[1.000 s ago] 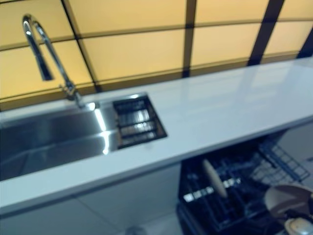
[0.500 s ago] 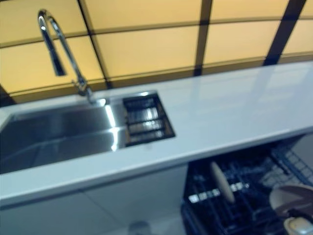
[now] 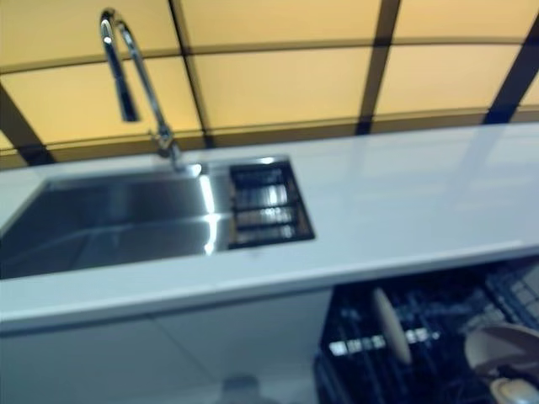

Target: Take plates into dishwasher

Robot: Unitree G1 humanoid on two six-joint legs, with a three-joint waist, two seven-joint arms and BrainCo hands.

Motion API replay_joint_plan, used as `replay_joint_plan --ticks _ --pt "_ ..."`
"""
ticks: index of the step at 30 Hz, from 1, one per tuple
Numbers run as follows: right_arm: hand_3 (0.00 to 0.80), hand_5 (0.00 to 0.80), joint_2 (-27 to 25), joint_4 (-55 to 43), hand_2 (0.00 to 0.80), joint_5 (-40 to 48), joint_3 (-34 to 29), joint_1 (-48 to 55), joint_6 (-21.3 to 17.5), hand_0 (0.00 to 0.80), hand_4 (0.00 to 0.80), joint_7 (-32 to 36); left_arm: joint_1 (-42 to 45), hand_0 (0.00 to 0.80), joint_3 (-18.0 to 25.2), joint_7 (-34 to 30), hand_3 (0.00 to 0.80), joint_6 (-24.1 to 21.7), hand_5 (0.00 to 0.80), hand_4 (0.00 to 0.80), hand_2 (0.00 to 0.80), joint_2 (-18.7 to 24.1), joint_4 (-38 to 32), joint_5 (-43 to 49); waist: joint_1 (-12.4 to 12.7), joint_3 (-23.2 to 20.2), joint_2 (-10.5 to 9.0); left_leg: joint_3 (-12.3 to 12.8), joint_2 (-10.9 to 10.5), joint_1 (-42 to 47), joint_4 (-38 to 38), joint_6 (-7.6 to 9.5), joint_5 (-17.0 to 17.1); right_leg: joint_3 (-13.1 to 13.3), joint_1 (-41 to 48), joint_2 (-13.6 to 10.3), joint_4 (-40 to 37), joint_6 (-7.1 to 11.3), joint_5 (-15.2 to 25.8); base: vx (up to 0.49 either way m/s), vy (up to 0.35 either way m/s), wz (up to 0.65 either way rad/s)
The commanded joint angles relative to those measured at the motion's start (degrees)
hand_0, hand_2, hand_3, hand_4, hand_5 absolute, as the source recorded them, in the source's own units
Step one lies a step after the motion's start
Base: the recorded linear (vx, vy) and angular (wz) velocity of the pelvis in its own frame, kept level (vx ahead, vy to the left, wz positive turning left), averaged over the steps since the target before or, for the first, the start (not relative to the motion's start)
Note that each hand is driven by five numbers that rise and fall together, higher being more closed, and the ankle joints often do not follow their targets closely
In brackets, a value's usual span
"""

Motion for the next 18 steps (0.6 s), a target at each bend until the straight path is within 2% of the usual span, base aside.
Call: replay_joint_plan --ticks 1,4,11,18 --pt "0.800 0.800 -3.5 1.3 0.800 1.3 -2.0 -2.4 -5.1 0.800 0.800 -2.4 -2.0 0.000 1.4 1.7 0.000 -0.6 0.000 0.000 0.000 1.8 -0.3 -1.2 1.0 -0.4 -2.14 -2.0 -0.5 -5.0 9.8 4.07 -2.5 -0.3 -2.8 -0.2 10.3 -0.94 -5.9 0.003 -0.073 0.08" --pt "0.800 0.800 -3.0 2.6 0.800 3.0 -1.0 -3.3 -6.3 0.800 0.800 -3.2 -2.8 0.000 0.8 2.5 0.000 -0.6 0.000 0.000 0.000 2.0 -0.7 -1.8 1.3 0.2 -1.94 -2.2 -0.4 -6.4 10.2 4.12 -2.1 -0.3 -3.8 0.2 10.5 -1.07 -5.8 -0.078 -0.109 0.07" --pt "0.800 0.800 -4.0 3.7 0.800 5.0 2.5 -9.7 -7.3 0.800 0.800 -5.5 -6.8 0.000 0.1 5.1 0.000 -0.2 0.000 0.000 0.000 3.4 -2.1 -5.2 2.5 4.6 -1.29 -2.5 0.6 -12.8 12.0 3.44 -0.2 -2.3 -9.2 0.4 13.2 -1.20 -5.3 -0.191 -0.093 0.03" --pt "0.800 0.800 -3.8 2.9 0.800 6.1 5.0 -13.1 -8.6 0.800 0.800 -7.2 -9.4 0.000 0.1 6.6 0.000 0.4 0.000 0.000 0.000 4.2 -3.7 -6.3 3.0 7.6 -0.99 -3.4 1.0 -18.6 16.3 3.40 -0.5 -2.6 -13.9 0.2 16.9 -1.55 -6.1 -0.126 -0.073 -0.01"
